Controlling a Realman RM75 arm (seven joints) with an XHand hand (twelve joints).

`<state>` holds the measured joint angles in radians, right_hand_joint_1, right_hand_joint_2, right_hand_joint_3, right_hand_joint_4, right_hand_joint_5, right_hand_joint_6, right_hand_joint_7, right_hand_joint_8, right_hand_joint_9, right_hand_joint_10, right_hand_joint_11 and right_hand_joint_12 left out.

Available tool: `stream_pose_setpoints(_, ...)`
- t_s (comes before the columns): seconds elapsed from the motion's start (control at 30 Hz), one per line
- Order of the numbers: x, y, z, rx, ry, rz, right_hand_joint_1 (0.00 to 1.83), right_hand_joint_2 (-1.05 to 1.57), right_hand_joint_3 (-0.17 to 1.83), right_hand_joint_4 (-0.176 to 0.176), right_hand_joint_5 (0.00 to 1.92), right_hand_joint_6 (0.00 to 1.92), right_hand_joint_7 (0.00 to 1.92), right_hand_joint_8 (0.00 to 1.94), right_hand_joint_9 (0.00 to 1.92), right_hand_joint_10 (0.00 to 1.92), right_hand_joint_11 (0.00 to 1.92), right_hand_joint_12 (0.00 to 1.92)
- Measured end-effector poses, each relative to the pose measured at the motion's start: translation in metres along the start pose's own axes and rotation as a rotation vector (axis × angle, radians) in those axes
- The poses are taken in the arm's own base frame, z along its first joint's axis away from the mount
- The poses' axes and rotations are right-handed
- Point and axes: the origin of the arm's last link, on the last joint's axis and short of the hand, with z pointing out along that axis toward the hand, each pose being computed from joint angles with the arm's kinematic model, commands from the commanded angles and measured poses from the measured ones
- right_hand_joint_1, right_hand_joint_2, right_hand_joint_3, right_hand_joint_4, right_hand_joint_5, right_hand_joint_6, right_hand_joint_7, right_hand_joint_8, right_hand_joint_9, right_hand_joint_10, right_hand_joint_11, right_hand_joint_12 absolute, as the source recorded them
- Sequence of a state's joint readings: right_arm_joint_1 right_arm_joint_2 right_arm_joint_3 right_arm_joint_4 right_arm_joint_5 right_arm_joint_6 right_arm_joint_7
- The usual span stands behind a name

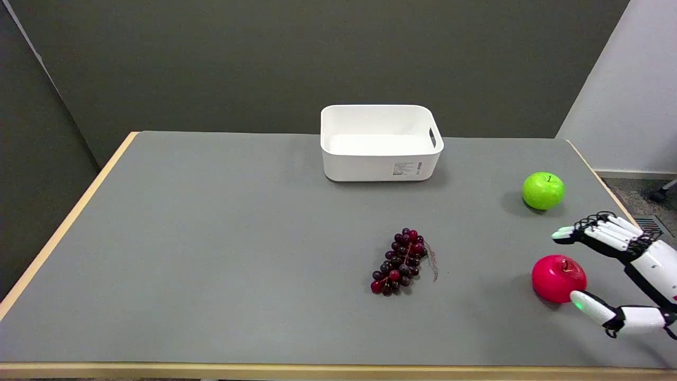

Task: Pick up the red apple.

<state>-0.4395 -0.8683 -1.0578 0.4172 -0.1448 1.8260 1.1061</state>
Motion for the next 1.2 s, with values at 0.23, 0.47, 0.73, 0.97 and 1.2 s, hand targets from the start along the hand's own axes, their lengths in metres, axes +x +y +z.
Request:
stream_pose_setpoints(0.23,-0.009,0.007,0.01,0.008,-0.051,-0.031,0.36,0.61,0.87,0.132,0.33,0.65,0.44,0.44,0.32,0.8,0.18,1.29)
stream_pose_setpoints(0.47,-0.018,0.014,0.02,0.012,-0.097,-0.046,0.34,0.61,0.88,0.131,0.32,0.64,0.43,0.43,0.31,0.78,0.16,1.27)
stream_pose_setpoints(0.73,-0.026,0.018,0.025,0.01,-0.143,-0.047,0.34,0.61,0.88,0.129,0.32,0.63,0.42,0.42,0.31,0.78,0.16,1.27)
stream_pose_setpoints(0.97,-0.031,0.019,0.024,0.003,-0.167,-0.042,0.37,0.62,0.88,0.128,0.33,0.65,0.47,0.48,0.36,0.86,0.21,1.3)
stream_pose_setpoints(1.2,-0.034,0.019,0.022,-0.001,-0.181,-0.04,0.74,0.67,0.92,0.146,0.39,0.82,0.54,0.61,0.47,0.99,0.27,1.37)
